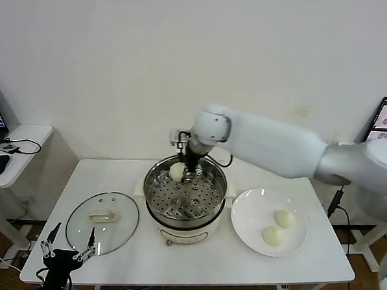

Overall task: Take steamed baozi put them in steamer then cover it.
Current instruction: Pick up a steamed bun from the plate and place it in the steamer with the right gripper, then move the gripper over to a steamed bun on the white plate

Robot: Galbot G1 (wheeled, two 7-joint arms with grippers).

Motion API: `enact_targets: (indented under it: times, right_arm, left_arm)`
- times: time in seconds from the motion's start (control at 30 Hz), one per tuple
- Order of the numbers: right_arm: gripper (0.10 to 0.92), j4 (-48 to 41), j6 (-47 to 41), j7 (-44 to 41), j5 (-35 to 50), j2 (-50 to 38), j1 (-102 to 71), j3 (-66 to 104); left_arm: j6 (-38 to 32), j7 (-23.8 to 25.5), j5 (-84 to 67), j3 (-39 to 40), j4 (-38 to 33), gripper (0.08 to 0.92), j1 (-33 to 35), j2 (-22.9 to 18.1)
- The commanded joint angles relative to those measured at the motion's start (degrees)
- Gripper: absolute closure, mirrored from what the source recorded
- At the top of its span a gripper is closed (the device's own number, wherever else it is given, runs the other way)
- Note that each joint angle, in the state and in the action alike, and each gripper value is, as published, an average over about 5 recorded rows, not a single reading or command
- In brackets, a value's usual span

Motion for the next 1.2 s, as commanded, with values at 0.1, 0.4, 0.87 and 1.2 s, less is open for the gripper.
enact_targets:
  times: [0.1, 0.4, 0.87, 1.2]
  right_arm:
    - [0.372, -6.48, -3.11, 2.02, 0.56, 7.51, -4.82, 0.18]
    - [0.372, -9.73, -2.63, 2.34, -2.62, 8.63, -6.6, 0.65]
    - [0.21, 3.1, -0.83, -2.9, -2.42, -2.27, 1.76, 0.27]
    - [0.202, 21.82, 8.19, -14.19, -6.99, -27.52, 12.21, -2.61]
  left_arm:
    - [0.09, 0.04, 0.0, 0.0, 0.11, 0.177, -0.07, -0.08]
    - [-0.03, 0.02, 0.01, 0.02, 0.39, 0.177, -0.11, -0.27]
    - [0.06, 0.06, 0.15, 0.07, -0.24, 0.177, 0.07, -0.61]
    - [0.05, 0.1, 0.17, 0.01, -0.48, 0.177, 0.18, -0.5]
